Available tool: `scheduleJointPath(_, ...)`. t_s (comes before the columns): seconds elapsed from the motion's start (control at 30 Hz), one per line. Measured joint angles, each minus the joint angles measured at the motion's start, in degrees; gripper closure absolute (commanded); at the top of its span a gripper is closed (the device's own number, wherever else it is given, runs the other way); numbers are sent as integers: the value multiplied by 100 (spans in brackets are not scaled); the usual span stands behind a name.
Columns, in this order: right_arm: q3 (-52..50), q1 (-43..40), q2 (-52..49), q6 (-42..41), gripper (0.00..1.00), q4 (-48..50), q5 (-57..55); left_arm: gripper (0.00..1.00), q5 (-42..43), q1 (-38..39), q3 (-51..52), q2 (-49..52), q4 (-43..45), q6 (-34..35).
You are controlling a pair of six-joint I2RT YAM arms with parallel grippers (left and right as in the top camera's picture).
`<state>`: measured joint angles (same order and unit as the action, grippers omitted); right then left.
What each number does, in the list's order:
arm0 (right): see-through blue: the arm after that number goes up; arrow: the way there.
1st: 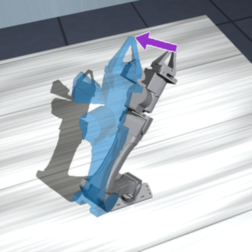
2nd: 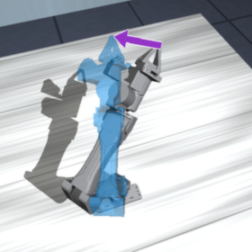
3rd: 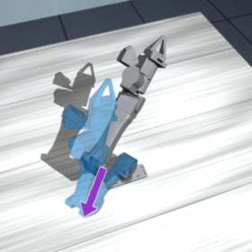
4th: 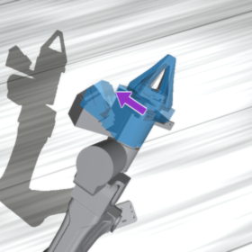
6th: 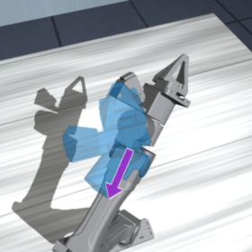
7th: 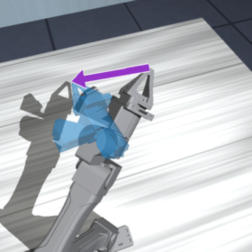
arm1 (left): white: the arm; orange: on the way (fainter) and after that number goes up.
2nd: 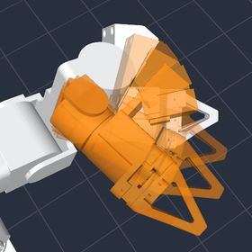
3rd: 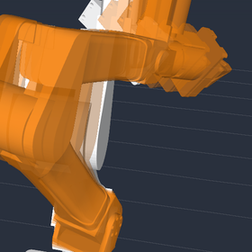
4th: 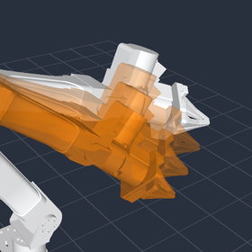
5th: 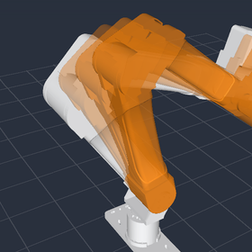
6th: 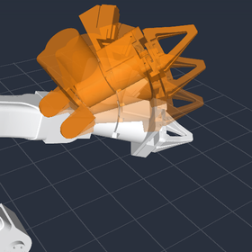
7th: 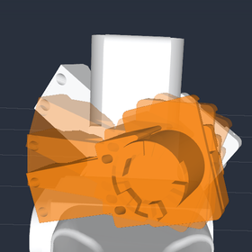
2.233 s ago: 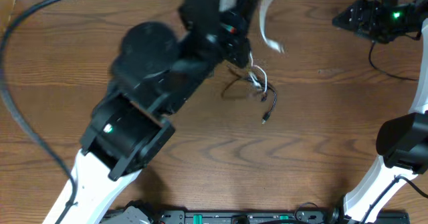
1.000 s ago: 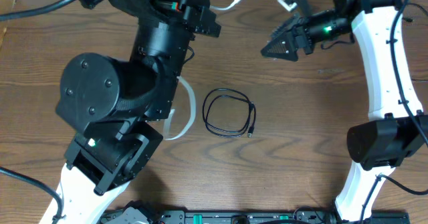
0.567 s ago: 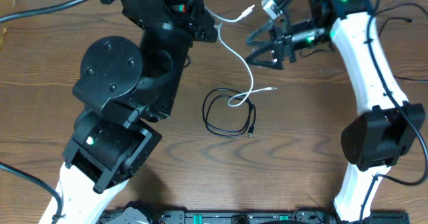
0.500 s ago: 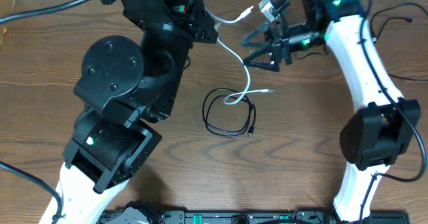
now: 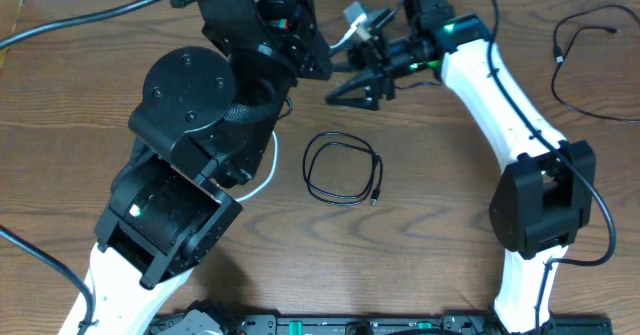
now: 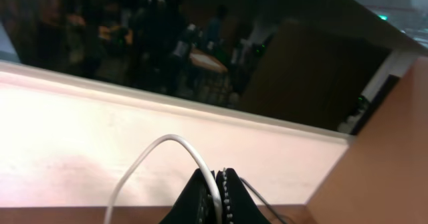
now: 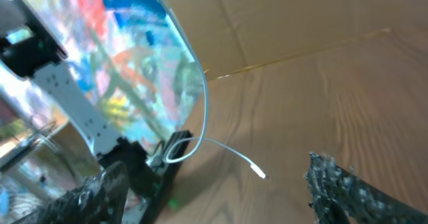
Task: Untangle cables
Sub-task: 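Bring the right gripper to the lifted white cable near the left gripper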
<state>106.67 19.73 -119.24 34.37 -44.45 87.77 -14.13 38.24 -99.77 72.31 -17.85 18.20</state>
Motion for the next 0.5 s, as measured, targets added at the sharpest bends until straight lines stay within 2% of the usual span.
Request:
scheduleJointPath(0.33,0,310,0,-2640,16,2865,-63,93,487,0,-2,11,4,291)
scheduleJointPath(0.5,0,411,0,-3635,25,3663,22,93,525,0,0,24,136,323)
